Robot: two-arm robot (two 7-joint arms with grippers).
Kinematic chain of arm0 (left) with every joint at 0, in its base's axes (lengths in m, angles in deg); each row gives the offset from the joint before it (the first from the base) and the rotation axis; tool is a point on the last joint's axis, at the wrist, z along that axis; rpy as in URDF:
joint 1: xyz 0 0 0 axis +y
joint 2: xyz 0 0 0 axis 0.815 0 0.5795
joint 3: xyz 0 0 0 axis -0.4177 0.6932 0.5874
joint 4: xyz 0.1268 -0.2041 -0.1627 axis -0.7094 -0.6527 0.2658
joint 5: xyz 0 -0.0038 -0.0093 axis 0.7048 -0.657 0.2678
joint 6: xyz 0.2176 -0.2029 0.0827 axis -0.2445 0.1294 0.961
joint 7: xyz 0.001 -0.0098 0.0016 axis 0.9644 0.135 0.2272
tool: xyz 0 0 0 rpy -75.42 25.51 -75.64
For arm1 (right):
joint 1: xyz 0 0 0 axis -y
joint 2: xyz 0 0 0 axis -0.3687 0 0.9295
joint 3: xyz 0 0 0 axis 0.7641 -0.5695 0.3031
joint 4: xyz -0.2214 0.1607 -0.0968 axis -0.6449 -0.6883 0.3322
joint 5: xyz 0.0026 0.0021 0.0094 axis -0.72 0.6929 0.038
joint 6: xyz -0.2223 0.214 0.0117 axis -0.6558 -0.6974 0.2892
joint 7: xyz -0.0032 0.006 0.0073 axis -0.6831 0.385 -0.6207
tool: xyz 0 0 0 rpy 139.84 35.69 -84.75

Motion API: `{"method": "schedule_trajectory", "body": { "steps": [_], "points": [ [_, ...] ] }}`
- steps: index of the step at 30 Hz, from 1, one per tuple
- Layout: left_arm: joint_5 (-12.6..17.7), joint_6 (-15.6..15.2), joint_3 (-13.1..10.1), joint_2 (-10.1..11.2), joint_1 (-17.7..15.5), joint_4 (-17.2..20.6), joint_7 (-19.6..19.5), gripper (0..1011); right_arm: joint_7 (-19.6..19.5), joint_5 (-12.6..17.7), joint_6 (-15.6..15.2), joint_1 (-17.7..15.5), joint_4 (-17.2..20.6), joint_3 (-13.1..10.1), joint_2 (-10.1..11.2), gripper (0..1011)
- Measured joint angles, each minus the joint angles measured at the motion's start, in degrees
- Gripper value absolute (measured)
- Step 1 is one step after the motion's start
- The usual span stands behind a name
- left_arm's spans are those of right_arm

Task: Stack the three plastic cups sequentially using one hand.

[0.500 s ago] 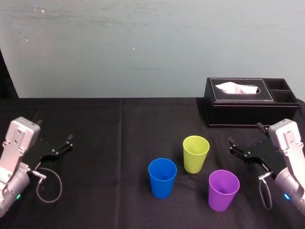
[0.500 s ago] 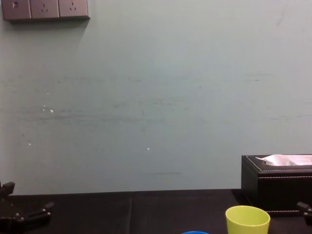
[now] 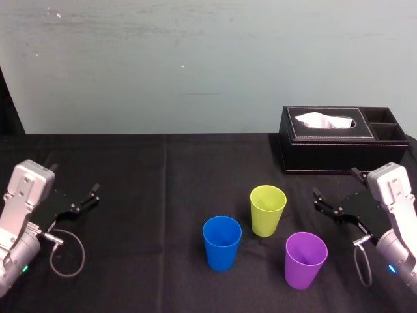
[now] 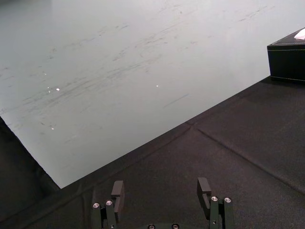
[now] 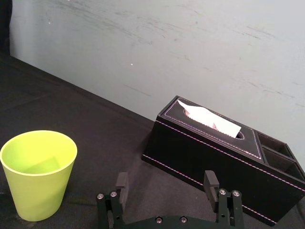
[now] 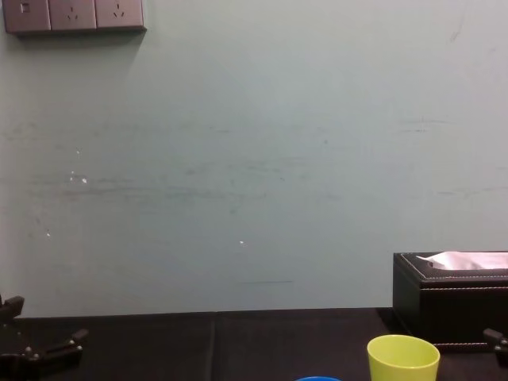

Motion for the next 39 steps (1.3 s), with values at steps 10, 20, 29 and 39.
{"method": "schedule_trajectory", "body": {
  "steps": [10,20,29,39],
  "points": [
    [0.00,0.00,0.00,0.00,0.00,0.00,0.00,1000,0.00,0.00,0.00,0.00,0.00,0.00,0.00,1003],
    [0.00,0.00,0.00,0.00,0.00,0.00,0.00,1000,0.00,0.00,0.00,0.00,0.00,0.00,0.00,1003],
    [0.00,0.00,0.00,0.00,0.00,0.00,0.00,1000,0.00,0.00,0.00,0.00,0.00,0.00,0.00,1003],
    [0.00,0.00,0.00,0.00,0.00,0.00,0.00,1000,0.00,0.00,0.00,0.00,0.00,0.00,0.00,1003]
  ]
}}
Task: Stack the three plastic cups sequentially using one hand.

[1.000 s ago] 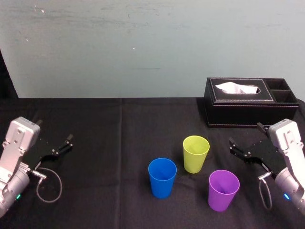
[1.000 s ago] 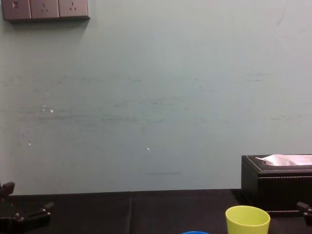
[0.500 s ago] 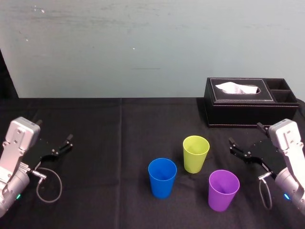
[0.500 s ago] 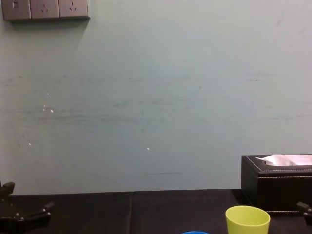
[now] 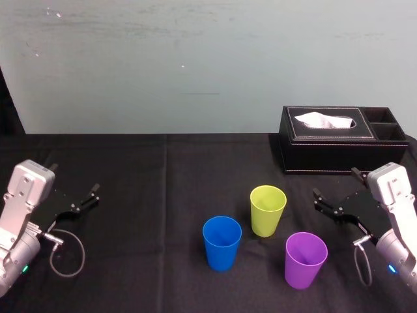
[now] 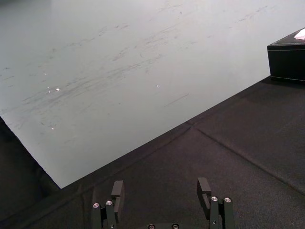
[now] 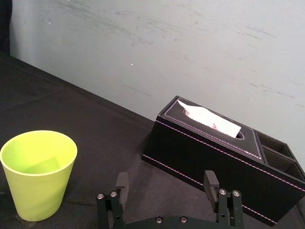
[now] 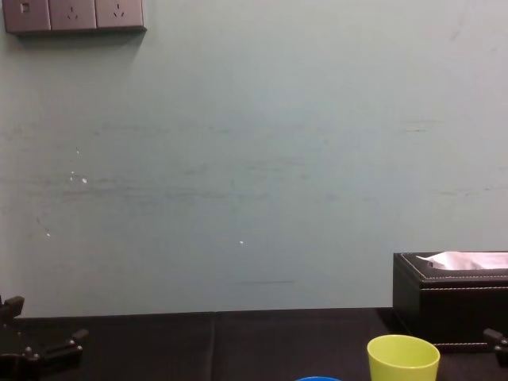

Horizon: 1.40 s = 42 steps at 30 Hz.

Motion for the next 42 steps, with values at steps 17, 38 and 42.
{"method": "schedule_trajectory", "body": {
  "steps": [17,38,42],
  "points": [
    [0.00,0.00,0.00,0.00,0.00,0.00,0.00,1000,0.22,0.00,0.77,-0.63,0.72,-1.12,-0.80,1003],
    [0.00,0.00,0.00,0.00,0.00,0.00,0.00,1000,0.82,4.86,-3.26,-14.97,16.43,-10.07,4.34,1003],
    [0.00,0.00,0.00,0.00,0.00,0.00,0.00,1000,1.67,7.28,-5.37,-19.70,20.40,-12.30,6.07,1003]
  ]
}}
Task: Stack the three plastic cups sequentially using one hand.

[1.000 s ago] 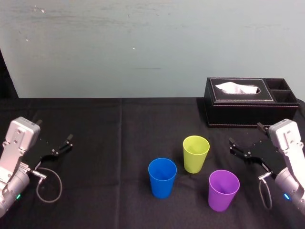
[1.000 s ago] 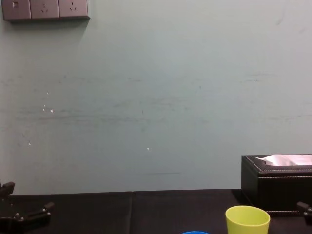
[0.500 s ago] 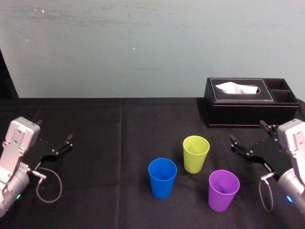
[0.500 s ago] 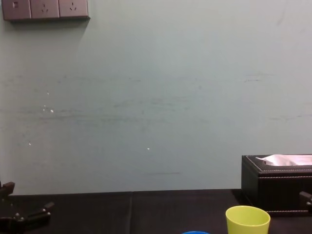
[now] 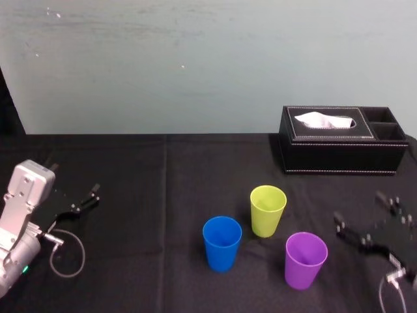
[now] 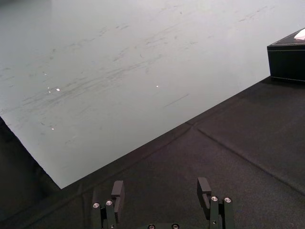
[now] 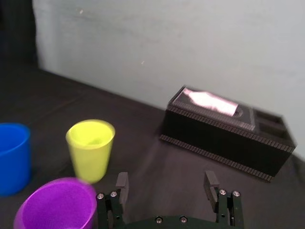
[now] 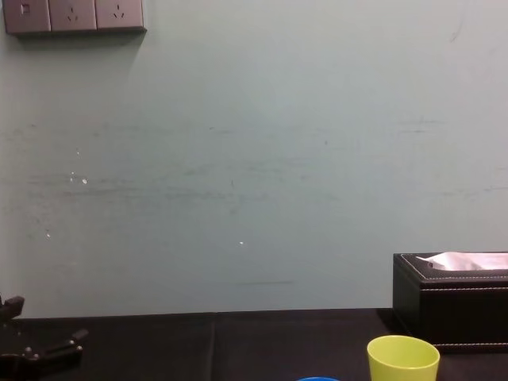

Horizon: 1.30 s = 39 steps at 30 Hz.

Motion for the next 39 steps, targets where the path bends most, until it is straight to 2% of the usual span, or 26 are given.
{"method": "schedule_trajectory", "body": {
  "steps": [5,11,21,26,34,39],
  "points": [
    [0.00,0.00,0.00,0.00,0.00,0.00,0.00,1000,1.32,2.07,-1.81,-5.66,3.61,-1.96,1.45,1003],
    [0.00,0.00,0.00,0.00,0.00,0.00,0.00,1000,1.98,3.49,-2.70,-11.25,6.05,-3.81,1.91,1003],
    [0.00,0.00,0.00,0.00,0.00,0.00,0.00,1000,2.35,4.22,-4.11,-16.87,8.53,-5.77,1.63,1003],
    [0.00,0.00,0.00,0.00,0.00,0.00,0.00,1000,3.45,3.71,-4.35,-16.98,8.73,-5.03,0.95,1003],
    [0.00,0.00,0.00,0.00,0.00,0.00,0.00,1000,5.90,0.59,-3.49,-14.70,8.03,-2.57,-0.49,1003],
    [0.00,0.00,0.00,0.00,0.00,0.00,0.00,1000,6.67,-0.56,-2.91,-13.71,7.31,-1.95,-1.54,1003]
  ]
}}
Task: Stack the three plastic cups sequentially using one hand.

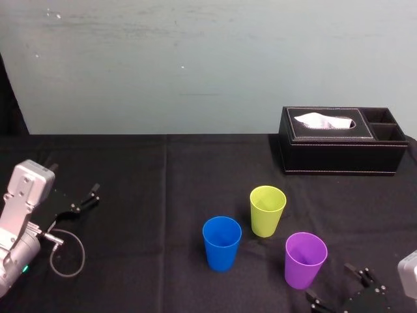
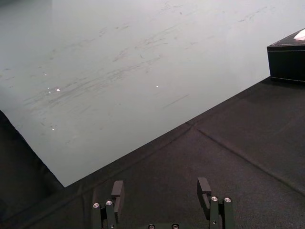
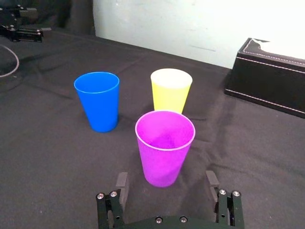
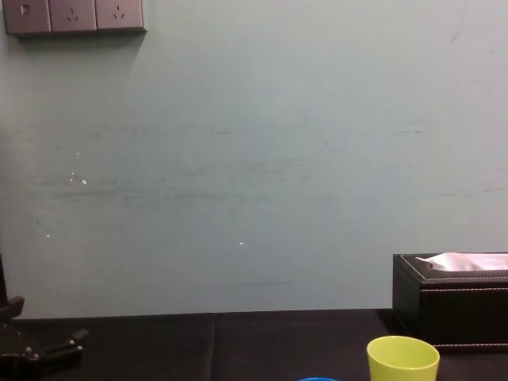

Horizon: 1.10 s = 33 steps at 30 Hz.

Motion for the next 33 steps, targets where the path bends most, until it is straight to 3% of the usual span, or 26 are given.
{"method": "schedule_trajectory", "body": {
  "steps": [24,33],
  "points": [
    [0.00,0.00,0.00,0.00,0.00,0.00,0.00,1000,3.58,-1.79,2.03,5.33,-6.04,1.09,-7.32,1003],
    [0.00,0.00,0.00,0.00,0.00,0.00,0.00,1000,4.44,-2.43,2.20,6.53,-7.63,0.63,-9.08,1003]
  ]
}}
